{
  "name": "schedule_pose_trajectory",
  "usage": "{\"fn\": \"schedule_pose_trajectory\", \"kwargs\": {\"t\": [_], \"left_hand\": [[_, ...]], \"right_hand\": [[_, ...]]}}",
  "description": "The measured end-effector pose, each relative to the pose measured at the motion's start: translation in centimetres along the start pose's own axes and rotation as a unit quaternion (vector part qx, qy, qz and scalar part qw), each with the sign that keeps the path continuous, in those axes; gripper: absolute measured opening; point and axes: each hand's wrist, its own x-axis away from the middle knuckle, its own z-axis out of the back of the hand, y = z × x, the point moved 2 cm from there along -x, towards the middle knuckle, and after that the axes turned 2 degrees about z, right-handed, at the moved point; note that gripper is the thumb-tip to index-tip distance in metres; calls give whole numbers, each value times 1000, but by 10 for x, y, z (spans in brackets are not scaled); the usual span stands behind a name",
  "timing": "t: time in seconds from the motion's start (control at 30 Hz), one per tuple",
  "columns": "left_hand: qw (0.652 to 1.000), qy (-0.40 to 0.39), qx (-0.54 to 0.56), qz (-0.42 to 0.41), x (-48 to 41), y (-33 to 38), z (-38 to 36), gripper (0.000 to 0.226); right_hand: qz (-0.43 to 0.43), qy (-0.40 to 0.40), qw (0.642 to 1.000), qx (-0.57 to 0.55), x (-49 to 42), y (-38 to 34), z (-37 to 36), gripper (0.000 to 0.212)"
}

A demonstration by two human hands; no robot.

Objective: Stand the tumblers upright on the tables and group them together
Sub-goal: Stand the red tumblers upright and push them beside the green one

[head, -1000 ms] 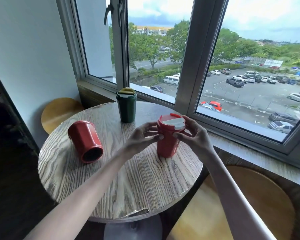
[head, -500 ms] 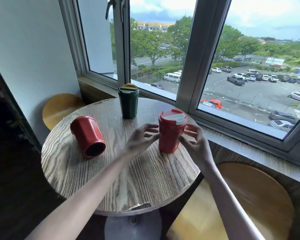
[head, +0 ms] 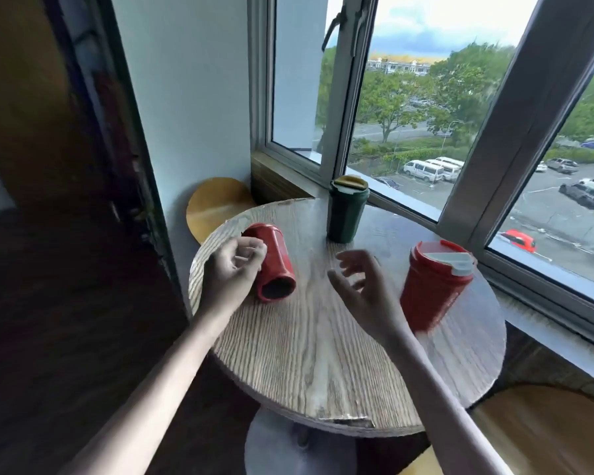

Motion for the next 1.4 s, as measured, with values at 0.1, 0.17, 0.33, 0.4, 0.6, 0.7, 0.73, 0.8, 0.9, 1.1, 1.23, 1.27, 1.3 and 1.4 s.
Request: {"fn": "schedule_pose_trajectory", "kwargs": {"t": [0.1,0.17,0.33,0.4,0.6,0.7,0.73,0.8,0.9,1.1,1.23,1.27,1.3,1.4], "left_hand": [[996,66,-13,57,-23,-24,22,7],[989,44,-36,139,-35,-36,27,16],[965,-46,-66,250,-45,-39,22,47],[962,-62,-47,262,-46,-39,18,50],[957,-106,5,269,-49,-45,11,42],[957,-114,22,266,-51,-49,8,38],[958,-114,28,263,-52,-49,7,38],[960,-114,38,254,-52,-47,5,40],[966,-109,63,226,-52,-35,3,40],[984,-94,103,114,-66,0,3,38],[990,-99,96,33,-63,10,4,46],[989,-103,100,21,-61,10,4,48],[989,-107,105,14,-57,10,3,50],[986,-114,120,11,-46,3,0,54]], "right_hand": [[-38,-60,997,17,-38,14,-31,30],[-98,-103,990,19,-61,23,-50,36],[-208,-233,950,-11,-87,30,-73,48],[-213,-273,937,-53,-87,22,-75,28],[-208,-284,927,-133,-83,12,-77,14],[-215,-275,925,-150,-81,14,-79,13],[-216,-272,925,-154,-81,15,-79,12],[-221,-261,926,-161,-81,18,-78,9],[-226,-236,929,-172,-84,20,-74,32],[-156,-169,943,-241,-96,4,-56,42],[-122,-121,949,-263,-95,-5,-47,44],[-121,-112,948,-271,-92,-6,-46,43],[-120,-106,947,-279,-88,-6,-46,45],[-122,-97,943,-293,-74,-4,-46,50]]}}
